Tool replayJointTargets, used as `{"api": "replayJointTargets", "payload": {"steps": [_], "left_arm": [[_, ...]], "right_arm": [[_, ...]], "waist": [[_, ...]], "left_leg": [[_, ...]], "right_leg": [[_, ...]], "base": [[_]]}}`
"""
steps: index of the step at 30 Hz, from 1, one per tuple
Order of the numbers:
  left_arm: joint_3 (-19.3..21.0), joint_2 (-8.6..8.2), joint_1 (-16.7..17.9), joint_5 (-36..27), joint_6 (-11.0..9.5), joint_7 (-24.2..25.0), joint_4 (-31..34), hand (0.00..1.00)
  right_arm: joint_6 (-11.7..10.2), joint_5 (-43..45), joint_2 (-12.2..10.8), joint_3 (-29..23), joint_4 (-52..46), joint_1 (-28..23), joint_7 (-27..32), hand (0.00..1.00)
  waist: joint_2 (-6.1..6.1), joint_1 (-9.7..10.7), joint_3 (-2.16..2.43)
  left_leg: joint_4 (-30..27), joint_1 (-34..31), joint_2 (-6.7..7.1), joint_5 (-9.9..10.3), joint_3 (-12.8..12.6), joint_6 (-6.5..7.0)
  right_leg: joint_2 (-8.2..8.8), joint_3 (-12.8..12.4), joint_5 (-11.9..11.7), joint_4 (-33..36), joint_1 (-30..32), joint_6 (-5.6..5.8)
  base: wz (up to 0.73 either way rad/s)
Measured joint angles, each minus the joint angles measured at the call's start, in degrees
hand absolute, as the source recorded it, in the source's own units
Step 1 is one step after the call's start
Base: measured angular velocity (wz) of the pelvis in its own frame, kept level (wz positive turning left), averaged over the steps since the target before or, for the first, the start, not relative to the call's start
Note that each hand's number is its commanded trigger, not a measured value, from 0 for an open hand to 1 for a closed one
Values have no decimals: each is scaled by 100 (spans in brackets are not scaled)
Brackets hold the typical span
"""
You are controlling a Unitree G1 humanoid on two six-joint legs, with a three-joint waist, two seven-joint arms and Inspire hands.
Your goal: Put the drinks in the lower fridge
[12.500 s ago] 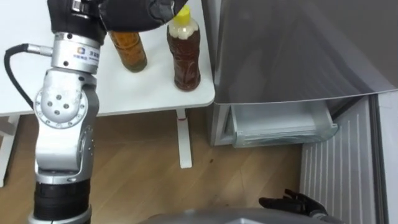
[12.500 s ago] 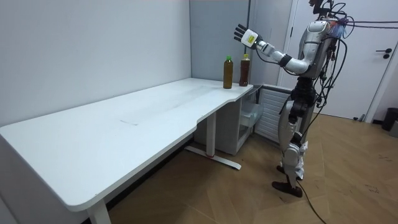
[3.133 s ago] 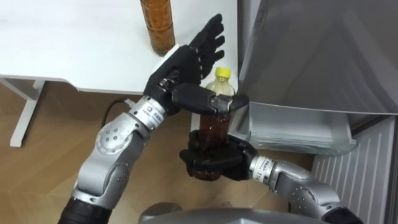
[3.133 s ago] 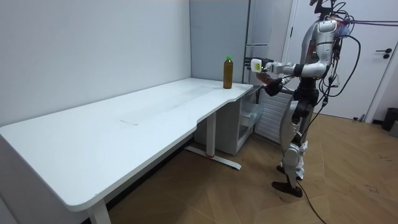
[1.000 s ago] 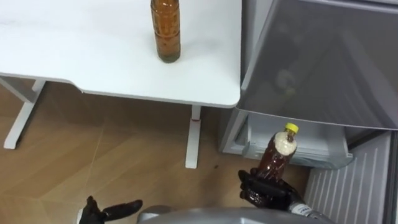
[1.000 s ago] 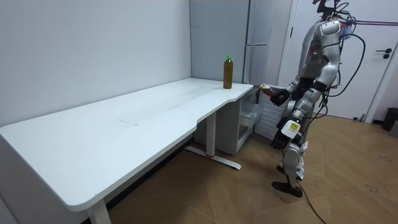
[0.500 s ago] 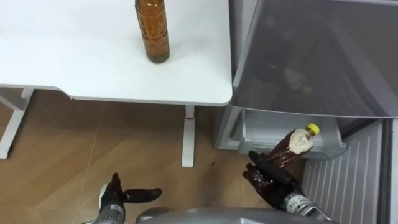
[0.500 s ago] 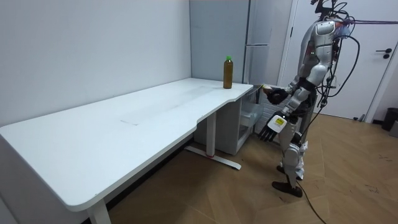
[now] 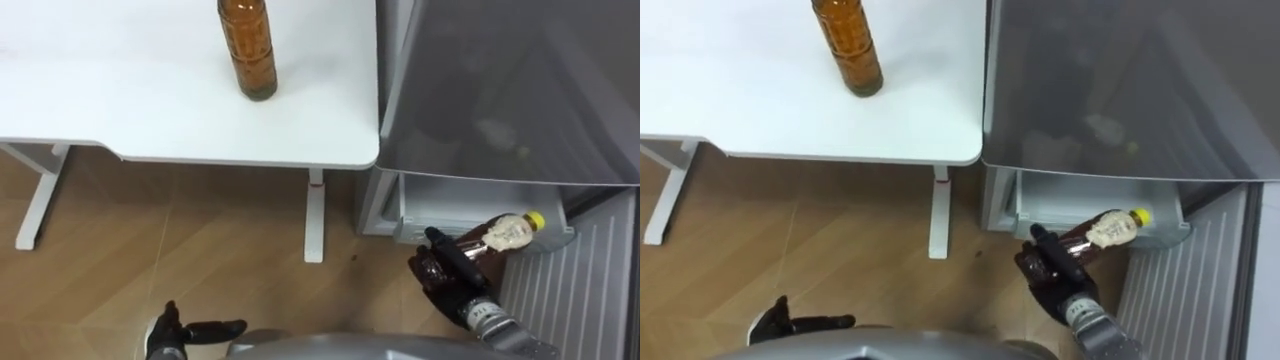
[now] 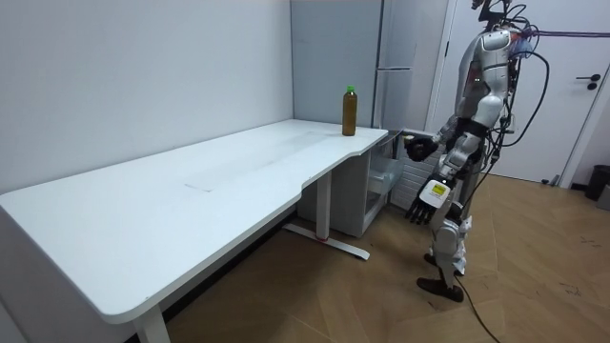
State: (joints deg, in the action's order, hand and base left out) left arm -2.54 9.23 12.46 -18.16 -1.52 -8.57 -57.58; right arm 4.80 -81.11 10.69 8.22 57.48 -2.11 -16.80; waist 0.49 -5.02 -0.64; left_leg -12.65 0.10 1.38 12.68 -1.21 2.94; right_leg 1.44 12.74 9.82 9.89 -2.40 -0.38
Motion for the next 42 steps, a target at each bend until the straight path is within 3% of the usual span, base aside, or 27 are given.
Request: {"api": "replayJointTargets", "payload": {"steps": [3,6,11,16,21,22,25,29,38,42], "left_arm": [[-50,50,-292,-51,136,66,-292,0],[17,62,-603,-115,187,130,-446,0],[-15,123,-1031,-86,192,276,-584,0],[-223,126,-1299,19,193,383,-846,0],[-338,128,-1588,26,212,382,-956,0],[-340,128,-1640,29,210,382,-973,0],[-418,170,-1763,34,217,379,-995,0],[-460,364,-1778,-10,236,360,-973,0],[-675,415,-1776,-32,201,125,-895,0],[-678,448,-1775,-31,153,65,-889,0]], "right_arm": [[-16,-282,49,-181,501,624,51,100],[-47,-332,46,-463,707,1128,142,100],[-42,-405,69,-726,1287,1877,243,100],[23,-395,289,-728,1476,2178,296,100],[30,-372,582,-767,1679,2660,397,100],[30,-375,608,-789,1679,2713,426,100],[84,-374,749,-795,1696,2915,567,100],[169,-227,879,-792,1790,3147,668,100],[169,-224,1135,-780,1786,3310,985,100],[168,-240,1204,-780,1782,3505,1084,100]], "waist": [[80,-27,-27],[122,-55,-18],[84,-115,-61],[34,-159,-143],[-75,-162,-275],[-82,-166,-283],[-101,-176,-295],[-126,-190,-310],[-148,-247,-302],[-237,-294,-297]], "left_leg": [[-101,-350,5,-13,35,16],[-242,-817,34,-105,134,33],[-284,-1366,90,-270,199,45],[-311,-1802,180,-389,277,95],[-420,-2437,310,-539,267,166],[-460,-2525,319,-543,262,172],[-604,-2862,352,-558,201,200],[-776,-3215,361,-552,130,212],[-975,-3544,431,-578,102,240],[-1048,-3578,437,-578,26,242]], "right_leg": [[4,29,-56,35,289,-8],[61,137,-75,193,758,-24],[155,254,-89,395,1344,-33],[282,325,-81,633,1831,-21],[471,303,-55,1073,2606,3],[490,301,-55,1118,2695,3],[557,271,-52,1313,3054,9],[603,157,-47,1592,3489,3],[746,124,34,1922,3868,-21],[755,46,56,2052,3959,-20]], "base": [[8],[16],[14],[13],[3],[5],[-3],[-6],[2],[-6]]}}
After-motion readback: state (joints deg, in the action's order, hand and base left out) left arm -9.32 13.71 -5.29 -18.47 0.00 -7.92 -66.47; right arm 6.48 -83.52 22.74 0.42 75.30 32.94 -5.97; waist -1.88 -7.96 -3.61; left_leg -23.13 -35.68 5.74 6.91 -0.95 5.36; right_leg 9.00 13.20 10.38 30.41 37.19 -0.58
